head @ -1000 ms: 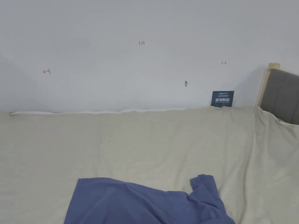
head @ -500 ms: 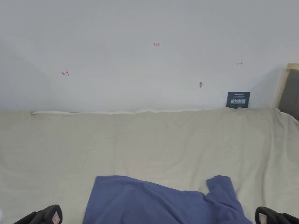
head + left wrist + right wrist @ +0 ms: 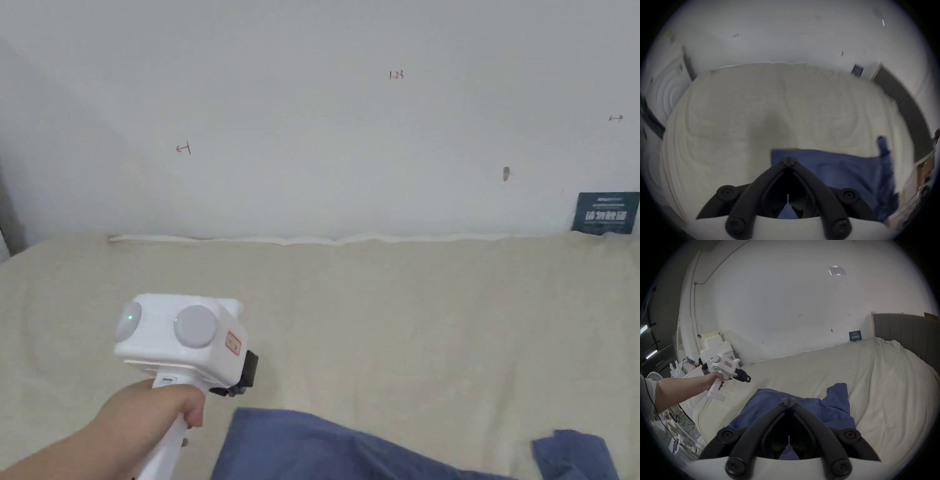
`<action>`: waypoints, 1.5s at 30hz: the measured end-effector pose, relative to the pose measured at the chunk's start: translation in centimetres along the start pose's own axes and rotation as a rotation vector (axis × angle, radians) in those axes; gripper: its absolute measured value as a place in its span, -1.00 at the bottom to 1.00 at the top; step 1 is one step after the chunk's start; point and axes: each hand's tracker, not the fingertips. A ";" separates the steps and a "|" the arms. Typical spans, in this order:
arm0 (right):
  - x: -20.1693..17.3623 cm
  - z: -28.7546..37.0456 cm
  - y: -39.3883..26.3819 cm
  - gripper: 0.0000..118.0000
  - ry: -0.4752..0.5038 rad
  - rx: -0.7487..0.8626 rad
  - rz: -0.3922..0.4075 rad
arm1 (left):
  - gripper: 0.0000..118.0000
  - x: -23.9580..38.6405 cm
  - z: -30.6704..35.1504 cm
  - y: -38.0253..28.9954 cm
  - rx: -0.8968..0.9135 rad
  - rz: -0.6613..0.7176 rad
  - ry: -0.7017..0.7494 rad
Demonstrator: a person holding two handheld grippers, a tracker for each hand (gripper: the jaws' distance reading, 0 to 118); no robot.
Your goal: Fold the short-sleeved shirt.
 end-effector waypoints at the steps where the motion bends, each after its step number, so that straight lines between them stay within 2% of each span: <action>1: 0.4 -0.4 -0.2 -1.00 -0.014 -0.020 -0.001 | -0.95 -0.6 -1.5 0.7 -0.026 -0.016 0.011; 2: 0.9 -0.8 -0.6 -1.00 -0.024 -0.035 -0.003 | -0.62 -0.6 -3.8 0.7 -0.061 0.115 -0.096; 3: 1.4 -1.0 -0.9 -1.00 -0.028 -0.046 -0.010 | 0.04 -0.7 -5.6 0.6 -0.125 0.210 -0.152; 4: 1.9 -1.3 -1.1 -1.00 -0.025 -0.058 -0.018 | 0.83 -1.0 -6.6 0.0 -0.165 0.250 -0.176; 5: 2.4 -1.6 -1.3 -1.00 -0.020 -0.075 -0.033 | 1.00 -0.8 -7.5 -0.4 -0.223 0.266 -0.202; 7: 2.9 -2.0 -1.7 -1.00 -0.023 -0.088 -0.054 | 1.00 -0.7 -8.6 -0.4 -0.186 0.271 -0.180; 8: 3.2 -2.3 -1.9 -1.00 -0.023 -0.098 -0.065 | 1.00 -0.9 -9.3 0.4 -0.174 0.233 -0.139; 13: 3.7 -3.3 -2.8 -1.00 -0.021 -0.113 -0.092 | 1.00 0.6 -11.1 0.1 -0.285 0.197 -0.189; 16: 3.8 -3.5 -3.0 -1.00 -0.020 -0.124 -0.111 | 0.93 2.0 -10.7 0.0 -0.241 0.135 -0.077; 19: 3.8 -3.3 -3.1 -1.00 -0.017 -0.129 -0.126 | 0.49 2.9 -10.0 0.2 -0.236 0.108 -0.055; 20: 3.9 -3.2 -3.2 -1.00 -0.022 -0.130 -0.128 | 0.28 2.6 -9.6 0.5 -0.241 0.113 -0.058; 21: 4.0 -3.1 -3.2 -1.00 -0.022 -0.131 -0.135 | -0.15 2.4 -9.2 0.7 -0.256 0.128 -0.073; 22: 4.2 -3.0 -3.2 -1.00 -0.022 -0.133 -0.142 | -0.99 2.2 -8.7 0.9 -0.245 0.136 -0.077; 24: 4.4 -2.5 -3.0 -1.00 -0.027 -0.129 -0.154 | -0.98 2.1 -8.0 1.2 -0.211 0.185 -0.138; 28: 5.7 -2.1 -1.6 -1.00 -0.053 -0.109 -0.161 | -0.98 2.0 -6.9 0.8 -0.195 0.115 -0.072; 30: 7.3 -2.9 0.6 -1.00 -0.089 -0.102 -0.111 | -0.98 1.2 -5.9 0.7 -0.197 0.105 -0.059; 32: 9.6 -5.3 2.6 -1.00 -0.132 -0.218 -0.049 | -0.98 0.5 -4.4 -0.4 -0.191 0.155 -0.072; 33: 10.6 -7.1 3.6 -1.00 -0.158 -0.308 -0.051 | -0.98 0.1 -3.9 -0.8 -0.195 0.163 -0.067; 35: 12.3 -10.9 5.1 -1.00 -0.186 -0.477 -0.110 | -0.98 -0.4 -3.0 -1.6 -0.192 0.157 -0.057; 36: 12.9 -12.9 5.2 -1.00 -0.183 -0.545 -0.171 | -0.98 -0.9 -2.9 -1.9 -0.191 0.153 -0.046; 38: 13.5 -15.9 5.6 -0.99 -0.192 -0.633 -0.234 | -0.98 -1.3 -2.6 -2.6 -0.198 0.149 -0.026; 39: 14.1 -17.4 5.8 -0.84 -0.203 -0.656 -0.271 | -0.98 -1.5 -2.4 -3.0 -0.204 0.149 -0.019; 41: 14.5 -19.8 5.8 0.50 -0.241 -0.691 -0.348 | -0.98 -2.0 -2.4 -3.4 -0.222 0.148 -0.004; 42: 14.4 -20.7 5.5 0.93 -0.269 -0.720 -0.350 | -0.98 -2.2 -2.3 -3.6 -0.227 0.148 0.000; 43: 14.3 -21.1 5.3 0.98 -0.287 -0.725 -0.350 | -0.98 -2.4 -2.1 -3.9 -0.232 0.148 0.005; 45: 14.1 -22.5 5.4 0.88 -0.306 -0.716 -0.337 | -0.98 -2.8 -2.5 -3.9 -0.235 0.138 -0.001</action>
